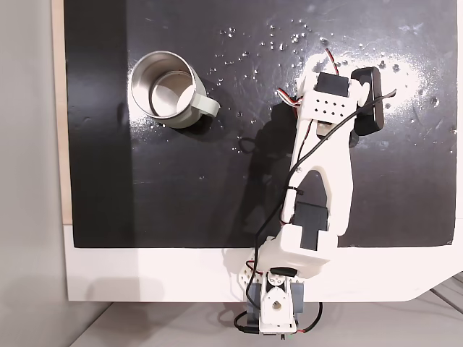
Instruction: Grasp a cube and put it in the cup.
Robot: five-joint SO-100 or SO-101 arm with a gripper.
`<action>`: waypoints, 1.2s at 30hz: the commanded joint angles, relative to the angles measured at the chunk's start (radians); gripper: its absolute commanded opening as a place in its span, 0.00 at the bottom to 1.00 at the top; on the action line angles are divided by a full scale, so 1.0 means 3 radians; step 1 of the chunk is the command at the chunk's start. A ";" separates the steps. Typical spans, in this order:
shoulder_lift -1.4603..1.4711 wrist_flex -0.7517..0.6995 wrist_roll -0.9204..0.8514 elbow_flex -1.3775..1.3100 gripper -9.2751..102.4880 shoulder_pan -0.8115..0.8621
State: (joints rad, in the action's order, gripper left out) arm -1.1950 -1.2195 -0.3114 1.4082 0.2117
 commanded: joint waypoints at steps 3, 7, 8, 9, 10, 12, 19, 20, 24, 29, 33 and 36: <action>-0.0383 -0.0138 0.0092 -0.0194 0.09 -0.0077; -0.0614 -0.0291 0.0169 -0.0291 0.09 -0.0112; -0.0695 -0.0312 0.0184 -0.0297 0.09 -0.0128; -0.0777 -0.0337 0.0194 -0.0302 0.09 -0.0143; -0.0854 -0.0368 0.0205 -0.0312 0.09 -0.0159; -0.0997 -0.0455 0.0230 -0.0363 0.09 -0.0189; -0.1611 -0.0726 0.0291 -0.0532 0.09 -0.0302; -0.1708 -0.0757 0.0297 -0.0547 0.09 -0.0322; -0.2076 -0.0869 0.0302 -0.0588 0.09 -0.0424; -0.2439 -0.0972 0.0337 -0.0562 0.09 -0.0496; -0.2521 -0.1007 0.0435 -0.0573 0.09 -0.0588; -0.2470 -0.1012 0.0522 -0.0670 0.09 -0.0675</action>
State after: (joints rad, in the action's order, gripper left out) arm -1.9021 -1.5156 -0.1764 1.3039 0.0322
